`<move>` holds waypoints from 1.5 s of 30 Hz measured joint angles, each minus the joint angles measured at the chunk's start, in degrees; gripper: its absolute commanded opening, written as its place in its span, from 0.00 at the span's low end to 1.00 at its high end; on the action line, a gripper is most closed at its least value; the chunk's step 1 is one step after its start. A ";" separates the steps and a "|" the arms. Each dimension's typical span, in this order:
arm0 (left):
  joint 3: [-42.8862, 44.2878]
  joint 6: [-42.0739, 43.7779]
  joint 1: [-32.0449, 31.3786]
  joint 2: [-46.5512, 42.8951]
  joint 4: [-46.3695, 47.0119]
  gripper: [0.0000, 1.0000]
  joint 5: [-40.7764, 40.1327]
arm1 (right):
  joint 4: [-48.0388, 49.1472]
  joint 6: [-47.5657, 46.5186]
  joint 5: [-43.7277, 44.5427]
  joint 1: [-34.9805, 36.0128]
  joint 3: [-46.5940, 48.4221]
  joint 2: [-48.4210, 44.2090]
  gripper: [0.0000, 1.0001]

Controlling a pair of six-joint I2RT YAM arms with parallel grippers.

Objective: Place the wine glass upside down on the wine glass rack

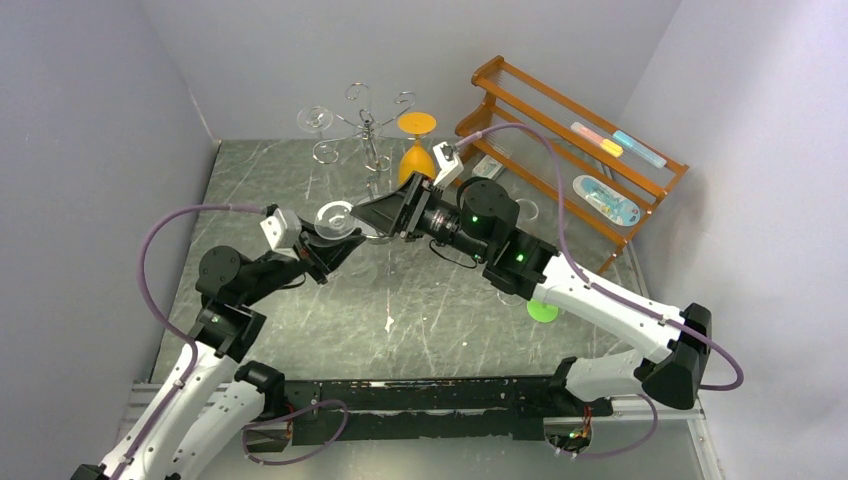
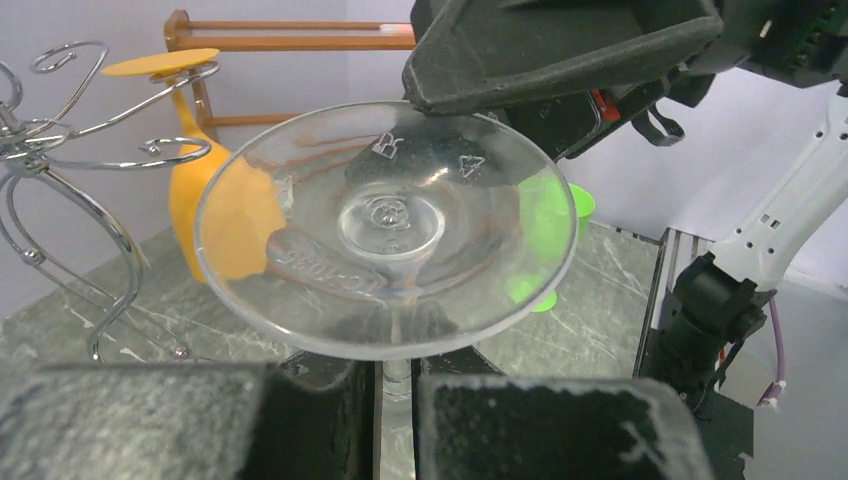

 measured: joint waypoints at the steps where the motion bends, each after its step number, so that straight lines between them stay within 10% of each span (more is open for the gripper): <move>1: 0.00 0.26 0.00 -0.13 -0.09 0.05 0.50 | -0.04 0.31 -0.50 -0.31 0.02 0.02 0.59; 18: -0.15 2.62 -0.02 1.07 4.44 0.05 4.79 | -14.03 -2.93 -7.61 -1.53 12.39 4.31 0.47; 27: -0.48 4.33 -0.02 2.97 4.63 0.23 6.75 | -19.15 -2.69 -10.51 -1.97 16.02 6.03 0.01; 45: -6.82 -1.51 0.00 5.70 23.80 0.34 10.97 | -7.82 14.82 -18.47 -8.41 3.80 0.02 0.00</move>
